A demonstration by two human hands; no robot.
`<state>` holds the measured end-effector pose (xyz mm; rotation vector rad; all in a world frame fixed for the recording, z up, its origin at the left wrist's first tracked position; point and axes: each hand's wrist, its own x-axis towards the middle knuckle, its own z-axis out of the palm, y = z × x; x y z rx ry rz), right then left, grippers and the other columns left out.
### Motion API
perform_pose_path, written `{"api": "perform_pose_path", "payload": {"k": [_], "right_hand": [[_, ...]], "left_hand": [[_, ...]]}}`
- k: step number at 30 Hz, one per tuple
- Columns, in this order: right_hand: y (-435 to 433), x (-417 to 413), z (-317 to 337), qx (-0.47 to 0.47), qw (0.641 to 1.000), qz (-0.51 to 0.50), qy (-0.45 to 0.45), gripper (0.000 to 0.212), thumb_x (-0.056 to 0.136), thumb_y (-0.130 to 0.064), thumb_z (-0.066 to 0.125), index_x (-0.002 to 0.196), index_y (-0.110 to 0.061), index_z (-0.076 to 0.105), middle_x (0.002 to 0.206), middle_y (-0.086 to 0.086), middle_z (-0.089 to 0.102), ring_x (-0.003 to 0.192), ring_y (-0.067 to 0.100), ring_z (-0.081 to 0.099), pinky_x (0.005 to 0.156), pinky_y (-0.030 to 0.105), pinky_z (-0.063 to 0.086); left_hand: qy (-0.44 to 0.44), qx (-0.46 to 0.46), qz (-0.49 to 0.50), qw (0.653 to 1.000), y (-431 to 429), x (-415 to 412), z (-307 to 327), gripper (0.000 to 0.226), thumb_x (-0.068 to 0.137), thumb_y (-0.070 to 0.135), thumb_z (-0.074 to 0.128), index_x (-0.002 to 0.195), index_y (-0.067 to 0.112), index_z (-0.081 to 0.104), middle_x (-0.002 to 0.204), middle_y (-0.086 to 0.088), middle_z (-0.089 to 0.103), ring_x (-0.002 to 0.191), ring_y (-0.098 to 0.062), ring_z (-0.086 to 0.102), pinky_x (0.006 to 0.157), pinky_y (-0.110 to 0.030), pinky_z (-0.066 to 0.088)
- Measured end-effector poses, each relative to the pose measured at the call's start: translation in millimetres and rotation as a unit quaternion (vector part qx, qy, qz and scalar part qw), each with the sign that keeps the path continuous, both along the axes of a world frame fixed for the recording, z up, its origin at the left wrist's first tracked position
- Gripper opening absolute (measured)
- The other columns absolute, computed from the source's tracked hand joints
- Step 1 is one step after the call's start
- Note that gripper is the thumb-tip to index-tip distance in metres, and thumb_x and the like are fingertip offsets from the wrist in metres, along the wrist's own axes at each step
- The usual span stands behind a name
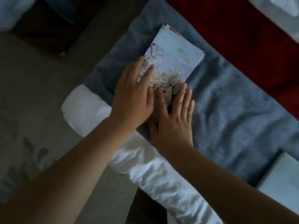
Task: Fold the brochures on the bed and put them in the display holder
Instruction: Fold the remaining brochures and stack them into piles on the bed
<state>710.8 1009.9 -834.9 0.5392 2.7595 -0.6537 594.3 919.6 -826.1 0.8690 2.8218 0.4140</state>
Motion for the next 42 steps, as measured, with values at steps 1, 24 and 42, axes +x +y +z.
{"api": "perform_pose_path", "payload": {"k": [1,24,42], "right_hand": [[1,-1,1,0.001,1.000,-0.001,0.003,0.068,0.106,-0.051,0.035,0.165,-0.025,0.012,0.165,0.030,-0.017,0.153,0.044,-0.020,0.125,0.052,-0.011],[51,-94,-12,-0.012,0.987,0.010,-0.162,0.070,0.108,-0.024,0.046,0.162,-0.003,0.008,0.168,0.016,0.011,0.153,0.029,0.021,0.118,0.039,0.030],[190,248,3,-0.068,0.981,-0.107,0.145,0.058,0.090,0.016,0.048,0.146,0.000,0.052,0.158,0.017,0.042,0.153,0.034,0.027,0.127,0.049,0.016]], "left_hand": [[-0.008,0.004,0.000,1.000,0,0,-4,0.051,0.102,0.022,0.051,0.152,0.011,0.047,0.162,-0.018,0.035,0.149,-0.036,0.034,0.120,-0.051,0.034],[-0.077,-0.233,-0.047,0.968,27,-20,-23,0.060,0.110,0.033,0.031,0.165,0.018,0.016,0.174,-0.009,0.005,0.158,-0.039,0.005,0.127,-0.053,0.008],[-0.228,-0.016,-0.293,0.929,85,373,25,0.113,0.077,0.083,0.058,0.165,0.020,0.022,0.172,-0.011,0.017,0.157,-0.034,0.020,0.120,-0.055,0.024]]}}
